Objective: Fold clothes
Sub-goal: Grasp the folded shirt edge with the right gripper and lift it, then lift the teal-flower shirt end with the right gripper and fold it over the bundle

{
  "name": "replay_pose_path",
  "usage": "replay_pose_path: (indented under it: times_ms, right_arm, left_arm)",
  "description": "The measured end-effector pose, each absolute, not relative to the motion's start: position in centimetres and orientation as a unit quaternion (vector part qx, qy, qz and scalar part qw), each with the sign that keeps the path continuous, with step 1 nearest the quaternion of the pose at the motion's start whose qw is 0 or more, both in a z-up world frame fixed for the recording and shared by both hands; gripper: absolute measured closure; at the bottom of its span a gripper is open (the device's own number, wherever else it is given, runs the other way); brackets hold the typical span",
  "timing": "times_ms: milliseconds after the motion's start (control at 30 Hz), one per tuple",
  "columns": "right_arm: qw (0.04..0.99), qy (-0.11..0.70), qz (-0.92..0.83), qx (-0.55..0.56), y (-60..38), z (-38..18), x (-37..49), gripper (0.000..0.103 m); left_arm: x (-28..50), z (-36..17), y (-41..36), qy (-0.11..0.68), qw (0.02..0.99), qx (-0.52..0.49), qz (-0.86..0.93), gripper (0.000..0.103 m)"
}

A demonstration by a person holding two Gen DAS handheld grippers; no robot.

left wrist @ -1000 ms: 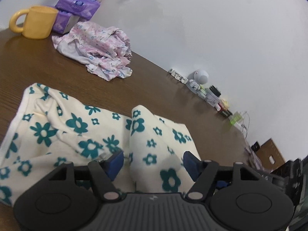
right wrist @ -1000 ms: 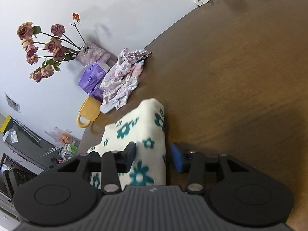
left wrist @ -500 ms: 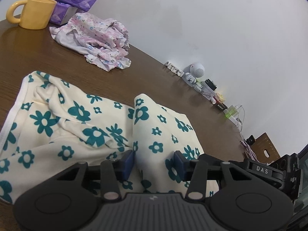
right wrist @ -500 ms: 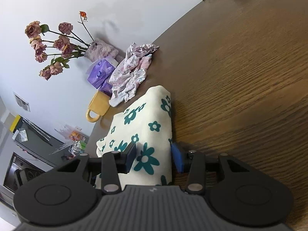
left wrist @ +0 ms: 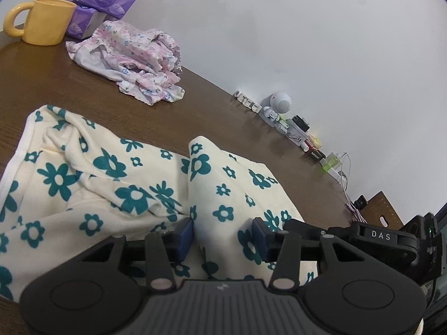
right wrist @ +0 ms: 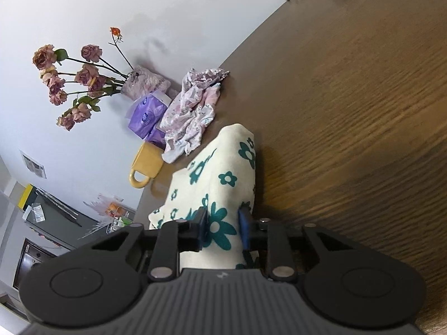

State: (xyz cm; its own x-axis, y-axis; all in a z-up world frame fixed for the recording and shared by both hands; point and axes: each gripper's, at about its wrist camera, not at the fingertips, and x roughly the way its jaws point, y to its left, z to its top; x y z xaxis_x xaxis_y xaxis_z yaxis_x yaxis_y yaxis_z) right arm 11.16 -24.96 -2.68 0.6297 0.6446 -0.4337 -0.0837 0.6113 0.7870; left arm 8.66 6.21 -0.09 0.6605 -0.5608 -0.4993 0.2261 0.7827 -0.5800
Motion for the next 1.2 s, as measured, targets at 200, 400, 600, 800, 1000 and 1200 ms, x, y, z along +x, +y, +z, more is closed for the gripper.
replay_pose_path:
  times_ms: [200,400,600,800,1000,1200]
  right_arm:
    - [0.837,0.373,0.217,0.336,-25.4,-0.2,11.5,0.084]
    - [0.879,0.359,0.182,0.255,-27.7,3.8,11.3,0.085]
    - [0.904,0.368,0.159,0.149,-27.8,7.3,11.6,0.085]
    - [0.913,0.367,0.166,0.07,-24.9,9.5,11.8,0.085]
    - [0.917,0.359,0.176,-0.003,-21.5,10.9,11.5,0.085]
    - [0.92,0.341,0.178,-0.081,-17.5,11.6,10.6,0.085]
  left_arm:
    - [7.5,1.9,5.6,0.323,0.887,-0.219,-0.247,0.047]
    - [8.3,3.5,3.9,0.31,0.904,-0.161,-0.248,0.045]
    - [10.8,3.7,-1.2,0.334,0.9,-0.044,-0.278,0.076]
    - [11.7,2.4,-3.3,0.351,0.895,-0.007,-0.276,0.08]
    - [11.3,2.3,-1.6,0.353,0.894,-0.031,-0.275,0.074]
    - [9.6,3.2,1.3,0.33,0.901,-0.04,-0.278,0.056]
